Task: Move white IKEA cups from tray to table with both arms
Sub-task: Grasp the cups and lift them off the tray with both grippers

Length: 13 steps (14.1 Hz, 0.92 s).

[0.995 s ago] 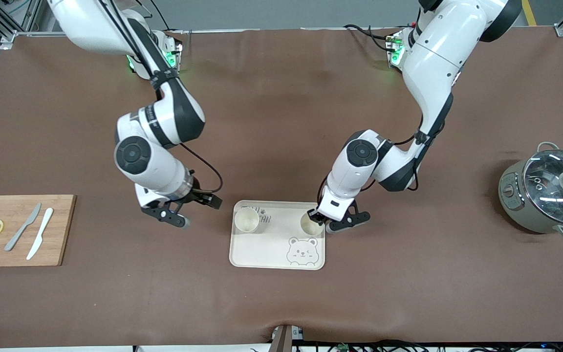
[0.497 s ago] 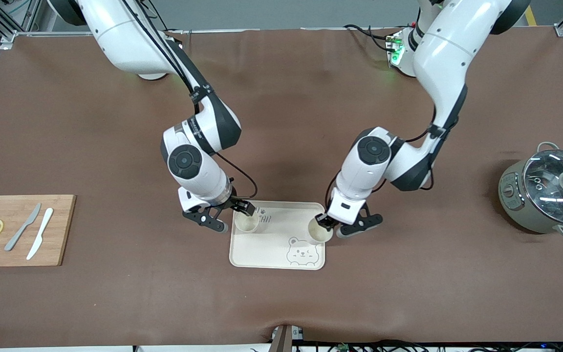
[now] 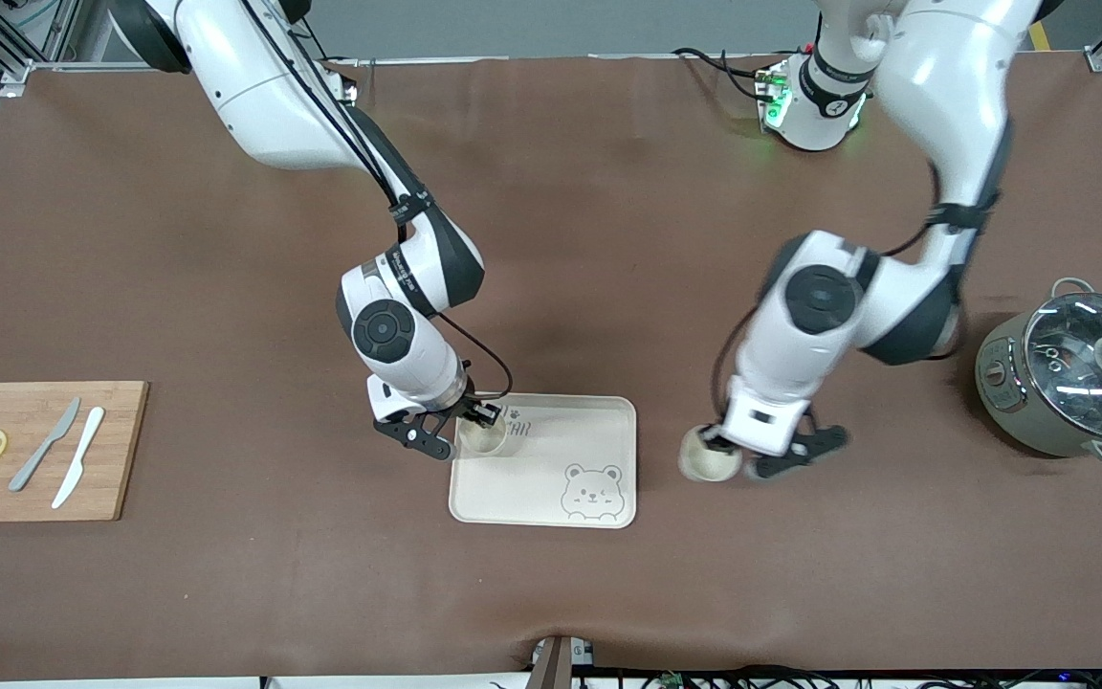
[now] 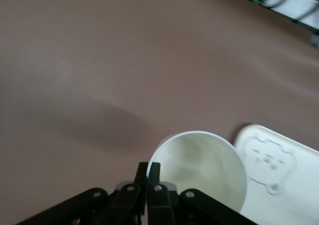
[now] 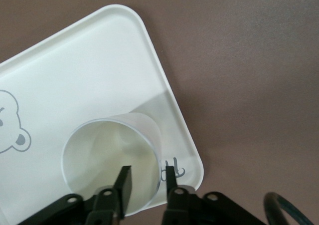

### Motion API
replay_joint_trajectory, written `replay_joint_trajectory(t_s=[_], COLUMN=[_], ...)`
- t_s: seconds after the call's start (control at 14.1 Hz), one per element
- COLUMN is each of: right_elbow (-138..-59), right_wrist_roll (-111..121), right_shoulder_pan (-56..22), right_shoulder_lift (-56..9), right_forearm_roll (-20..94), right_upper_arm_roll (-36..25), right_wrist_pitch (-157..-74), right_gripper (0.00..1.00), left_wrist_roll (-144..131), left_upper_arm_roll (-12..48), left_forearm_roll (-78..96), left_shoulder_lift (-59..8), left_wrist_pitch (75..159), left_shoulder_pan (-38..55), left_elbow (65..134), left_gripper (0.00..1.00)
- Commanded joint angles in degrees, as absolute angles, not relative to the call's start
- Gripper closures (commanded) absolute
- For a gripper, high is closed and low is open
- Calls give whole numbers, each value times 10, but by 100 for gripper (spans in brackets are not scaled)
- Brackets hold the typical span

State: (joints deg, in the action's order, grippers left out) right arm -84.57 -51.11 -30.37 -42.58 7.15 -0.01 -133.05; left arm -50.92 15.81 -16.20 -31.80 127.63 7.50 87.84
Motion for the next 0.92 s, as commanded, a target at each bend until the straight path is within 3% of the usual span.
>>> replay_joint_trajectory(t_s=[0.0,0.36,0.5,0.71,0.85], right_elbow=[-827,-825,-806,-806,-843], right_wrist_roll=[-522,-518,-513,-445,-402], right_shoulder_pan=[-309,-301,-287,-253,-233], right_shoulder_lift=[-431,-414,-398,-354,-318], right_forearm_roll=[68,69,69,69,69], right_upper_arm_roll=[-4,-5,-6,-7,-7], right_wrist_pitch=[-1322,-1308,-1234,-1137,-1124], right_gripper=[100,100,100,100,100], left_wrist_roll=[-474,-404,-377,-347,-317], left_upper_arm_roll=[174,177,183,246,298], left_forearm_roll=[-161,-163,-161,-150,-146], left_shoulder_lift=[-291,-228,-192,-179,-182], left_wrist_pitch=[1228,1237,1244,1258,1281], left_shoulder_pan=[13,-96,-137,-228,-306], left_elbow=[911,1042,1086,1132,1157], left_gripper=[100,100,100,100,100])
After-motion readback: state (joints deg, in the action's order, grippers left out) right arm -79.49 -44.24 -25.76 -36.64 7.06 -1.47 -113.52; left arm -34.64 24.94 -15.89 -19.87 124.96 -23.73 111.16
